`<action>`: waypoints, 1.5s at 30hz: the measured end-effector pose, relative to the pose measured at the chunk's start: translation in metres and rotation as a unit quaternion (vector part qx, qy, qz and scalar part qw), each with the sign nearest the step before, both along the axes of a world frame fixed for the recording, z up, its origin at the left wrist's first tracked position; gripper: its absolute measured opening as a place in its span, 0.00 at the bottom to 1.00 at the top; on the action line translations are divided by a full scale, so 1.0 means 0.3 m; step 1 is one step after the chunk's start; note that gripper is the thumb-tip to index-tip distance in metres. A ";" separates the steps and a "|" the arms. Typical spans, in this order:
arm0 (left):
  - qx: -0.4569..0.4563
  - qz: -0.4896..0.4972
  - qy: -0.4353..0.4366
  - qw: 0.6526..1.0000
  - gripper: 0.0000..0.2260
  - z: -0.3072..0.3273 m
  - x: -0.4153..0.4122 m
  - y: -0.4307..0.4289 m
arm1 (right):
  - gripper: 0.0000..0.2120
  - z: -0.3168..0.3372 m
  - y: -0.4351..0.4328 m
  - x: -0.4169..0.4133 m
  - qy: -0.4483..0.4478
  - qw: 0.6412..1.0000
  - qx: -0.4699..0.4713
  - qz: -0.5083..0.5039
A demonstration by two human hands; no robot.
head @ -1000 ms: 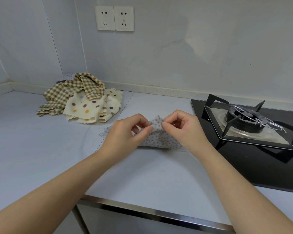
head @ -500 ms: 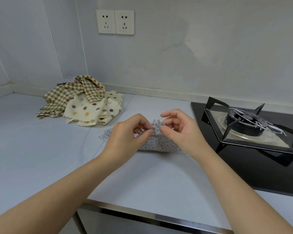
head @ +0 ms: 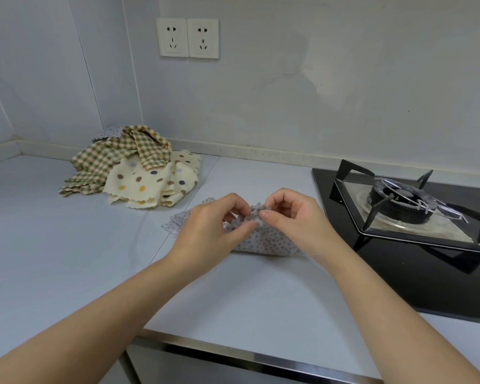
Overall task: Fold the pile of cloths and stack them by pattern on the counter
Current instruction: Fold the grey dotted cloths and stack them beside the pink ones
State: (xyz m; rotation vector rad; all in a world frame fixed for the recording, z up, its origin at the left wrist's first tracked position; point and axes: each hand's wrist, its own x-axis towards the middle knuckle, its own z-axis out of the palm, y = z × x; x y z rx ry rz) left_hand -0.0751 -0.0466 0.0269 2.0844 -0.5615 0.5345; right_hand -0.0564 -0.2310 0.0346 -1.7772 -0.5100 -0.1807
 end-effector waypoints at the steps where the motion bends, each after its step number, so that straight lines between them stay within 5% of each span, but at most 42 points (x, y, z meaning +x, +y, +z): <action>1: 0.004 0.007 0.002 1.000 0.05 -0.002 0.002 0.000 | 0.11 0.000 0.000 0.001 -0.001 1.000 0.001 0.001; 15: -0.005 -0.036 0.004 0.999 0.07 -0.001 0.004 0.002 | 0.07 -0.003 0.010 -0.005 0.011 1.000 -0.018 0.005; 22: 0.078 0.006 -0.044 0.996 0.09 -0.019 0.016 0.008 | 0.09 -0.005 0.003 0.004 0.000 1.000 0.011 -0.011; 30: 0.124 0.005 0.031 0.992 0.09 -0.018 0.065 0.073 | 0.08 -0.034 -0.019 0.034 -0.058 0.985 -0.033 -0.160; 36: 0.206 0.002 0.077 0.975 0.16 0.012 0.093 0.177 | 0.02 -0.024 -0.078 0.072 -0.051 0.958 0.049 -0.277; 45: -0.037 0.046 0.137 0.989 0.07 0.051 0.131 0.267 | 0.10 -0.015 -0.109 0.068 0.025 0.951 0.133 -0.279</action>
